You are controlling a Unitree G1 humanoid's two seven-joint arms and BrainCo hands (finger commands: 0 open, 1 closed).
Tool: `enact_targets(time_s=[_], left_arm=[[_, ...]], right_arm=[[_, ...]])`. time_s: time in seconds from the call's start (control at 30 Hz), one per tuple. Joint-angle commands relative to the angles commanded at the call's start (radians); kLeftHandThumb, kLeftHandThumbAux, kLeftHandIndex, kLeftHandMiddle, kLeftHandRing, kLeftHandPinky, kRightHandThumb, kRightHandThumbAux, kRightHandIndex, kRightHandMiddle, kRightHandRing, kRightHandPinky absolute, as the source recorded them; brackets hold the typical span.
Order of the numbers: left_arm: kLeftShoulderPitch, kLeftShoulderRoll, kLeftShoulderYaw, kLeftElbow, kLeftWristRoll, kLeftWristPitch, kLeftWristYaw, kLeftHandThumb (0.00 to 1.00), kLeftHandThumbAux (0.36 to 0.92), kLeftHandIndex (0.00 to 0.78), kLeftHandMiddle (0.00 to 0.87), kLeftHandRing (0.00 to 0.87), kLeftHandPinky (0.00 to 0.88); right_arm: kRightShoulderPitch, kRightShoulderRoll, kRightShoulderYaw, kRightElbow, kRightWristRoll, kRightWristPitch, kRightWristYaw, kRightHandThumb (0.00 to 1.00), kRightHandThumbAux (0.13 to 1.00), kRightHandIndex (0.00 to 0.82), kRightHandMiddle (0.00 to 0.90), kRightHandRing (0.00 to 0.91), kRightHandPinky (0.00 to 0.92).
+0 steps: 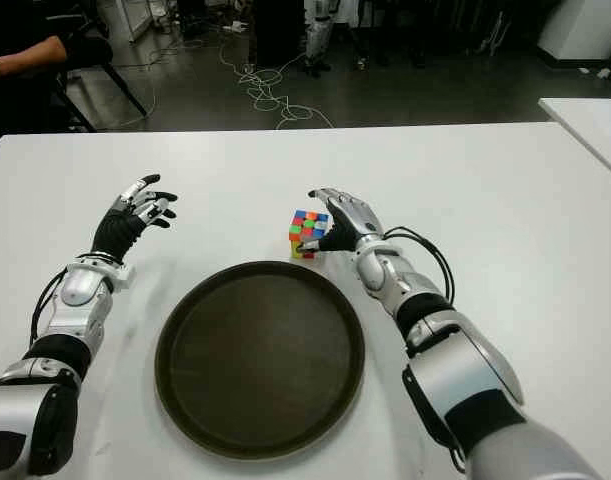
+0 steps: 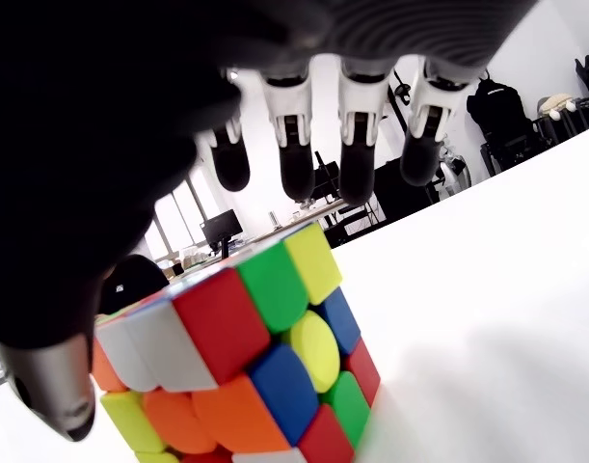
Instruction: Pick up the Rubik's Cube and put it in the plate
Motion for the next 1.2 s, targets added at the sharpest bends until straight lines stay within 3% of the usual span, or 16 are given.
enact_targets(time_s=[1.2], left_arm=[[-0.002,0.002,-0.013,0.0,0.017,0.003,0.024,0.079,0.513,0.119,0.319,0.402,0.418]], right_arm=[[-0.002,0.002,0.023,-0.005,-0.003,-0.001,-0.002,0.0,0.72,0.177,0.161,0.16,0.162]])
